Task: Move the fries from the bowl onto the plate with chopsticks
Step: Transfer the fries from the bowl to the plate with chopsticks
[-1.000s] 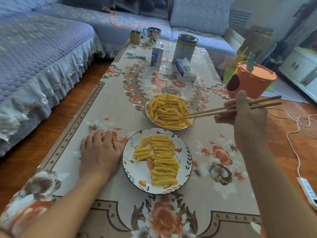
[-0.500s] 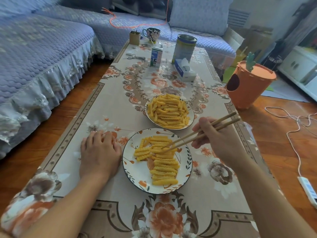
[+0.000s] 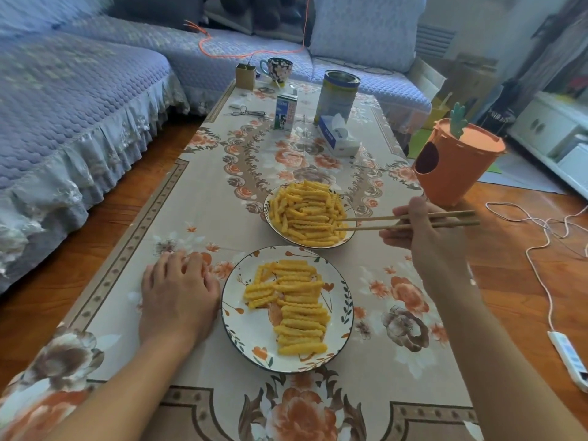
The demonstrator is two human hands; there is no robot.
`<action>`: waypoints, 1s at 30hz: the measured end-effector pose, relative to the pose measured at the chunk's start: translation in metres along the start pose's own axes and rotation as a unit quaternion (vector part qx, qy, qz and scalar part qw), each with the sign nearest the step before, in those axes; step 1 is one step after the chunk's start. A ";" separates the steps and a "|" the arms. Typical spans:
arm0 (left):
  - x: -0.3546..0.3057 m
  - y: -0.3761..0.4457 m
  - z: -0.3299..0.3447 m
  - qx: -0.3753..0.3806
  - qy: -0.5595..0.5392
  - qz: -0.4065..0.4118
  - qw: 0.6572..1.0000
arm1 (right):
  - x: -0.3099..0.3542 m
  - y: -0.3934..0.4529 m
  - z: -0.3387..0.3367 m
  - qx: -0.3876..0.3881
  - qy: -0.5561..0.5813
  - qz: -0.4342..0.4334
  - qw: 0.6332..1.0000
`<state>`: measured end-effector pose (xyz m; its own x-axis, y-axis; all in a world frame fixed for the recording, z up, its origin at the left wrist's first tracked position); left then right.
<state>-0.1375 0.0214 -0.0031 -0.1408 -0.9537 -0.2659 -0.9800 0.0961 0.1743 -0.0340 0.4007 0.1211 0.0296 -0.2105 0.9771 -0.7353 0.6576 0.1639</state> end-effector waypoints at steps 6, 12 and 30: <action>0.001 0.001 0.001 0.004 -0.002 -0.008 1.000 | 0.001 0.003 0.040 0.047 -0.011 -0.038 0.998; 0.001 0.001 0.000 0.005 0.000 -0.009 1.000 | 0.002 0.010 0.056 0.052 -0.026 -0.049 0.997; 0.000 0.000 -0.001 0.002 0.002 -0.006 1.000 | 0.033 -0.005 0.057 0.091 -0.077 -0.135 0.984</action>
<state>-0.1379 0.0207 -0.0022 -0.1293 -0.9557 -0.2643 -0.9822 0.0868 0.1669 -0.0676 0.3491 0.1452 0.1470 -0.4766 0.8667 -0.8238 0.4261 0.3740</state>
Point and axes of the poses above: each hand's wrist, its own y-axis towards the middle knuckle, its own z-axis out of the palm, x = y × z, the point moved 10 cm from there along y, towards the middle knuckle, and after that the axes turned 1 degree about z, right-handed, at the moved point
